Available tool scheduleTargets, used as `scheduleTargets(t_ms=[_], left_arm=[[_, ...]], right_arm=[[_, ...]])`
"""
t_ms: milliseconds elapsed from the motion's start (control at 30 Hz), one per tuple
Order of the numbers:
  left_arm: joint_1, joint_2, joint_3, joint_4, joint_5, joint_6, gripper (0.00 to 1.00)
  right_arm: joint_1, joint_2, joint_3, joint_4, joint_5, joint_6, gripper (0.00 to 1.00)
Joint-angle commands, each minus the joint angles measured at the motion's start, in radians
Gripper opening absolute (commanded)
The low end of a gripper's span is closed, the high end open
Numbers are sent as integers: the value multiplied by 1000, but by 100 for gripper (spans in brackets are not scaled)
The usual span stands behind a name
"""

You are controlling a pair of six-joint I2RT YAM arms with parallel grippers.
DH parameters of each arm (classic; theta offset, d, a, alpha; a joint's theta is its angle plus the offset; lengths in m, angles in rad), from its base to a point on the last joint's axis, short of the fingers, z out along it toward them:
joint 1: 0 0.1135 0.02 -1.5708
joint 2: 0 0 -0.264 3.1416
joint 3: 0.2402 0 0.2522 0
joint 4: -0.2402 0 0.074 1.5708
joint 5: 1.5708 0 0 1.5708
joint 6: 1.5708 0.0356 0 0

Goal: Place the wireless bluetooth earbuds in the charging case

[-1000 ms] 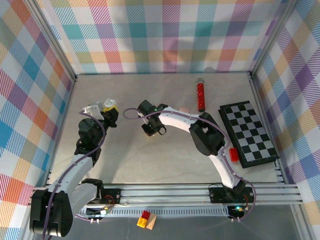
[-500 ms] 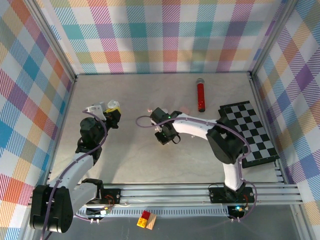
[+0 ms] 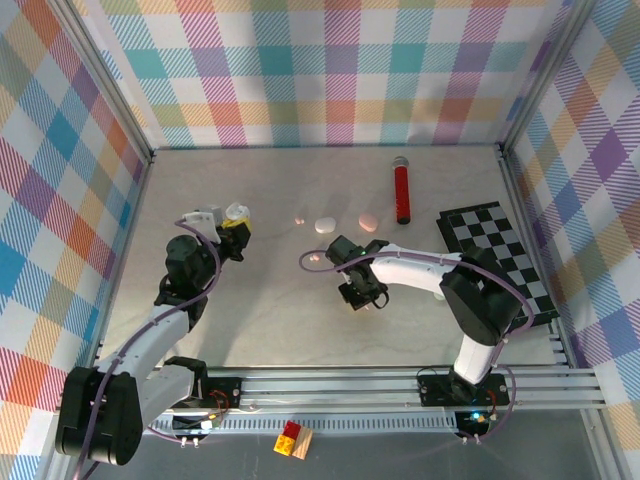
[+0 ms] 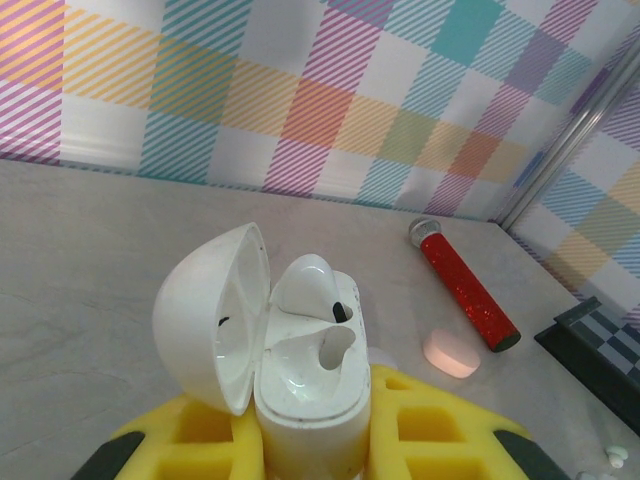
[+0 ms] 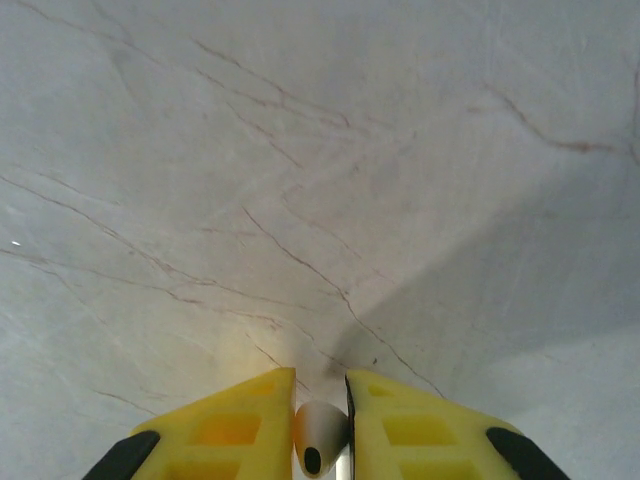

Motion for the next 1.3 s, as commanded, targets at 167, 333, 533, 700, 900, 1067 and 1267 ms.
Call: scheduleTargets(t_ms=[167,333,533,700,900,1067,1267], left_arm=[[-10,-43,28,-41,27,42,11],[-10,-40,28,-44,33,49,11],[-11,-33,26,-42,34,55,11],[-10,-39,23,-56,29,65,11],[-11,-54,19,-77,22,82,11],[-11,-49,21,-76,22,85,11],[-11,-47,22,-78,24,87,11]], right_arm=[[-4,-26,9,-67,39,35,26],[-4,-38,45,-121,19,30,34],[-4,6,121,-214,-23,21,37],[-13,70,186,-279,-64,12,35],[-23,123,225,-322,-79,-14,34],[-29,157,239,-340,-74,-26,34],[-35,176,243,-342,-65,-25,33]])
